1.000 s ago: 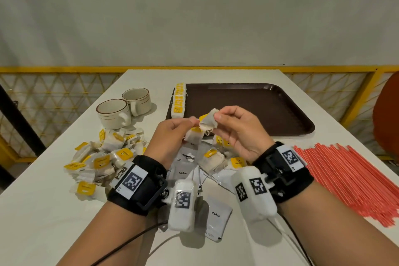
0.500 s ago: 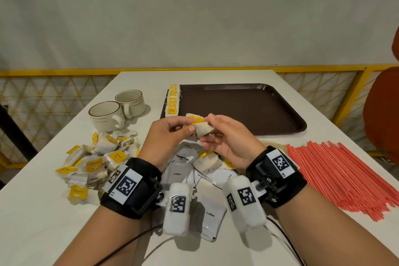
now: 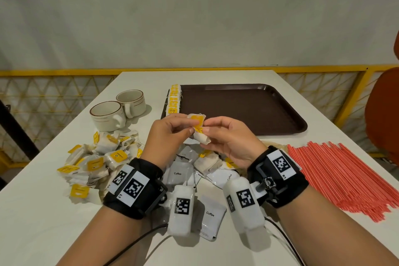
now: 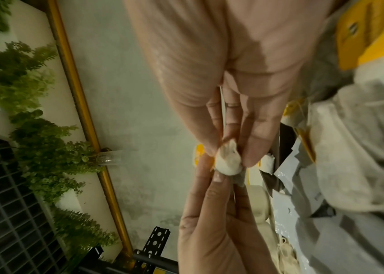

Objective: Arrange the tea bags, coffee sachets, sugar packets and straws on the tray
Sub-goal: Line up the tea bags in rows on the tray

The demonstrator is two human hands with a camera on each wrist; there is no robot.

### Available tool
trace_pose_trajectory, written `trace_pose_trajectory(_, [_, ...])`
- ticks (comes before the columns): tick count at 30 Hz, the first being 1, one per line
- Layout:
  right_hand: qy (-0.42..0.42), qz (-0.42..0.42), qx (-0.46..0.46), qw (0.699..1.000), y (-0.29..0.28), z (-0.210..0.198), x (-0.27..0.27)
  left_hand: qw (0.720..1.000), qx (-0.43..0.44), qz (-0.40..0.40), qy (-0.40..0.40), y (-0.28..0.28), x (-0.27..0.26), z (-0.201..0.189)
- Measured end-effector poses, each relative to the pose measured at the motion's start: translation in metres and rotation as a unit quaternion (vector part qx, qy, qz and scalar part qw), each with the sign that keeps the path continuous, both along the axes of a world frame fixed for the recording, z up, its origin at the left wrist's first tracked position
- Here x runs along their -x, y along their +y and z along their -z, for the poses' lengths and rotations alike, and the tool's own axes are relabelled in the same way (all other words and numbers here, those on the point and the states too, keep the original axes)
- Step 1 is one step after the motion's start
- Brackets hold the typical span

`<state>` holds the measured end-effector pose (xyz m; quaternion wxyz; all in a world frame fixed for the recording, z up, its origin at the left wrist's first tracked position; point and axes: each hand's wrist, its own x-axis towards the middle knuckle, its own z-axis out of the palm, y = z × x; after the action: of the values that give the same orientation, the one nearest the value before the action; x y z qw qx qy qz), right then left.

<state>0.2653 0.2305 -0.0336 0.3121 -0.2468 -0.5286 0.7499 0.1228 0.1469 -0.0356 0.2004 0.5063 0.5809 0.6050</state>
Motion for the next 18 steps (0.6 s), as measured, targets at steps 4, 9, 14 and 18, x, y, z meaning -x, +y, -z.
trace_pose_trajectory(4, [-0.016,-0.012,-0.038,0.999,0.0002,0.0014,-0.0004,0.999,-0.002,-0.002,-0.037,0.0006,-0.0002,-0.0002])
trace_pose_trajectory(9, [-0.027,-0.007,-0.081,0.996,-0.0003,-0.0020,-0.0033,0.996,0.011,-0.016,-0.090,0.0009,0.0039,0.0011])
trace_pose_trajectory(14, [-0.087,0.050,-0.177,0.979,0.0044,-0.0011,-0.0049,0.994,0.005,-0.048,-0.103,0.0019,0.0061,0.0022])
trace_pose_trajectory(18, [-0.128,0.090,-0.286,0.945,0.0080,-0.0027,-0.0075,0.992,-0.006,-0.064,-0.106,0.0015,0.0069,0.0016])
